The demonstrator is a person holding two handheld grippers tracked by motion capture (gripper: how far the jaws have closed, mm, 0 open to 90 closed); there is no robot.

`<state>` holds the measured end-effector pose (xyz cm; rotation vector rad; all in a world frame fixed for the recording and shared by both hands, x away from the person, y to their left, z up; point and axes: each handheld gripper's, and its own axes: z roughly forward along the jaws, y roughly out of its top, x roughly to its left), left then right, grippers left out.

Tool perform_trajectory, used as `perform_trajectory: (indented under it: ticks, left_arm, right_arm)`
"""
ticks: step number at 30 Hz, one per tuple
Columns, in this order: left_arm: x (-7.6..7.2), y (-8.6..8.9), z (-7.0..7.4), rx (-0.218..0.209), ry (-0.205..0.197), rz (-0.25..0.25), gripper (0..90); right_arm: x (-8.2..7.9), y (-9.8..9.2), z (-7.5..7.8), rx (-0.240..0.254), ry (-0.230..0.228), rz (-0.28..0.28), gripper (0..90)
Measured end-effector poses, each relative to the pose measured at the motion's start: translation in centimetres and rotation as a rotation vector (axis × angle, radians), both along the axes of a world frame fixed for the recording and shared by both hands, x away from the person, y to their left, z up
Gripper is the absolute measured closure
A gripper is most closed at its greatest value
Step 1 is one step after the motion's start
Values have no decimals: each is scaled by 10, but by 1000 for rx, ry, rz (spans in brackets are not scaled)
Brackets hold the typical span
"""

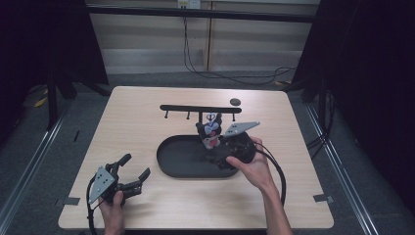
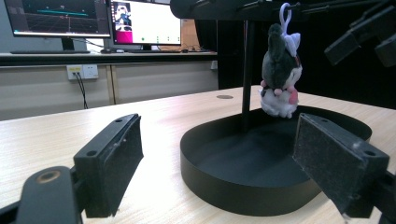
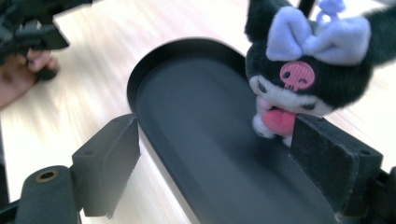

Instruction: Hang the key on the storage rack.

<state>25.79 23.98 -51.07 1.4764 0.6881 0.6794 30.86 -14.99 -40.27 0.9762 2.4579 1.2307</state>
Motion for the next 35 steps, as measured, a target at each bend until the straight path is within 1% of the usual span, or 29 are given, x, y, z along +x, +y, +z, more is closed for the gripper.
perform_trajectory:
  ticks: [2,4,6,7,8,9,11,13,15,16,17,18,19,20,21,22,24,26,27,29,31,32,33,34,35]
  left_arm:
    - [0,0,0,0,-1,0,154]
    - [0,0,0,0,0,-1,154]
    - [0,0,0,-1,1,-4,154]
    - [0,0,0,1,0,-1,154]
    - [0,0,0,-1,1,-4,154]
    - [0,0,0,0,0,-1,154]
    - [0,0,0,0,0,-1,154]
    - [0,0,0,0,0,-1,154]
    - [0,0,0,0,0,-1,154]
    - [0,0,0,0,0,-1,154]
    - [0,0,0,1,0,1,154]
    - [0,0,0,-1,1,-2,154]
    - [0,0,0,0,0,1,154]
    - [0,0,0,1,0,1,154]
    - [0,0,0,1,0,3,154]
    - [0,0,0,0,0,5,154]
    - [0,0,0,1,0,6,154]
    - [0,0,0,1,0,6,154]
    - [0,0,0,2,0,6,154]
    - [0,0,0,1,0,6,154]
    - [0,0,0,1,0,8,153]
    - [0,0,0,0,1,4,153]
    - [0,0,0,1,0,9,153]
    - [0,0,0,0,1,6,153]
    - [0,0,0,0,1,5,154]
  right_arm:
    - [-7,-3,-7,29,-26,-41,154]
    - [-16,-5,-15,28,-63,-100,150]
    - [-23,-8,-25,61,-87,-130,147]
    - [-27,-9,-30,63,-105,-145,148]
    - [-30,-10,-35,52,-122,-164,148]
    - [-32,-11,-40,54,-135,-191,151]
    - [-37,-14,-50,71,-161,-234,159]
    - [-41,-16,-58,81,-199,-268,152]
    - [-46,-18,-66,84,-247,-318,159]
    - [-48,-19,-71,103,-280,-341,164]
    - [-51,-20,-76,117,-317,-350,153]
    - [-53,-20,-81,118,-360,-370,133]
    - [-56,-18,-87,120,-399,-394,144]
    - [-59,-17,-92,122,-431,-407,141]
    - [-62,-16,-97,137,-465,-415,145]
    - [-64,-15,-100,165,-498,-426,153]
    - [-68,-15,-105,202,-522,-439,153]
    - [-70,-16,-106,235,-553,-452,154]
    - [-72,-17,-107,252,-558,-460,152]
    - [-75,-20,-108,284,-583,-475,154]
    - [-79,-24,-110,342,-603,-493,150]
    - [-80,-27,-110,359,-611,-472,149]
    - [-82,-28,-110,364,-629,-442,136]
    - [-83,-26,-110,347,-637,-434,144]
    - [-82,-25,-109,335,-625,-418,143]
